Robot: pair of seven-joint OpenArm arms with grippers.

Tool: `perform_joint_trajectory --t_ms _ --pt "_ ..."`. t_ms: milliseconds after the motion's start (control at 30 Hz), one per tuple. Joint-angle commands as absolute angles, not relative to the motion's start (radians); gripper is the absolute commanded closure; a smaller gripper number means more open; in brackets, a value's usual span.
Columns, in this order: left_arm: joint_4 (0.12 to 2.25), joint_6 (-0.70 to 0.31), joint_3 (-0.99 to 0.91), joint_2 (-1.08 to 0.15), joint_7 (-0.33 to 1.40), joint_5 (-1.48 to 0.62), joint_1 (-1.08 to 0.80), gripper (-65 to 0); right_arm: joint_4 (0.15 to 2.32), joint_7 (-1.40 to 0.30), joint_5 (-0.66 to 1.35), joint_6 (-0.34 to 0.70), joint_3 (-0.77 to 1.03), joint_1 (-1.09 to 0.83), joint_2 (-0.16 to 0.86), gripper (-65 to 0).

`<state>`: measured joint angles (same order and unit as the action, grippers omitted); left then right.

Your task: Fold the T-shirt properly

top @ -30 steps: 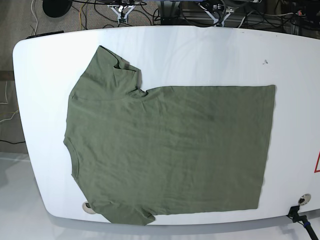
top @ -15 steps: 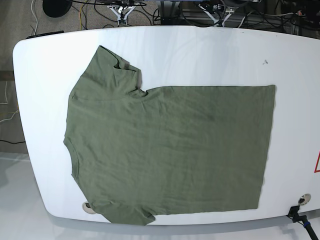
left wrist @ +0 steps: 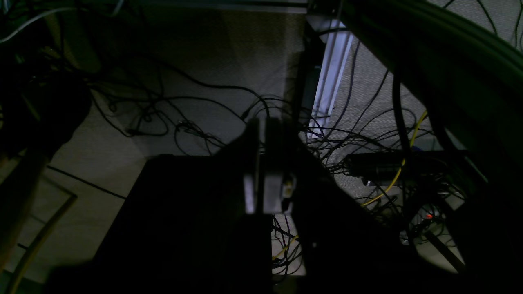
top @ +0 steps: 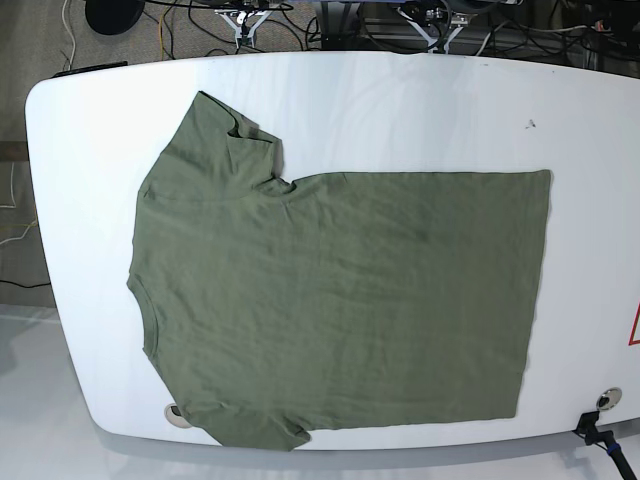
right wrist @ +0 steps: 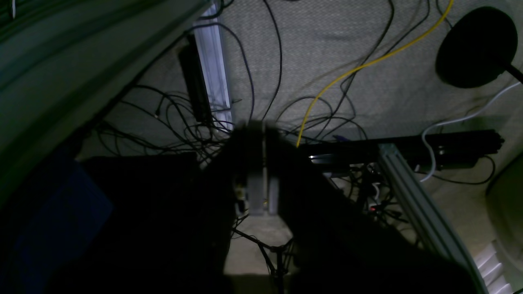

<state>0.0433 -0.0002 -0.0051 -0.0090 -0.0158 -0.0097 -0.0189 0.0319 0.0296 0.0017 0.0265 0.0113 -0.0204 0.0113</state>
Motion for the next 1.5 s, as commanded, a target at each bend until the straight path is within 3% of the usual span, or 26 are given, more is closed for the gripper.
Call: perform_joint_trajectory --t_ms 0,900,1167,1467 --pt "0.045 -0.003 -0.003 -0.01 -0.017 -0.013 -0.02 -0.5 0.031 0.03 0.004 0.036 0.007 -0.026 0.015 -0.2" --pt "0.047 0.003 -0.004 -0.01 -0.029 -0.015 -0.028 -0.2 0.038 0.035 -0.003 0.032 0.009 -0.019 0.016 0.0" --pt "0.139 -0.003 0.004 -0.087 -0.012 -0.033 -0.119 -0.3 0.038 0.034 -0.002 0.033 0.007 -0.037 0.024 0.0" --pt "0.124 0.005 -0.002 -0.078 -0.016 -0.027 -0.154 -0.1 0.052 0.03 -0.006 0.043 0.011 -0.05 0.028 -0.3"
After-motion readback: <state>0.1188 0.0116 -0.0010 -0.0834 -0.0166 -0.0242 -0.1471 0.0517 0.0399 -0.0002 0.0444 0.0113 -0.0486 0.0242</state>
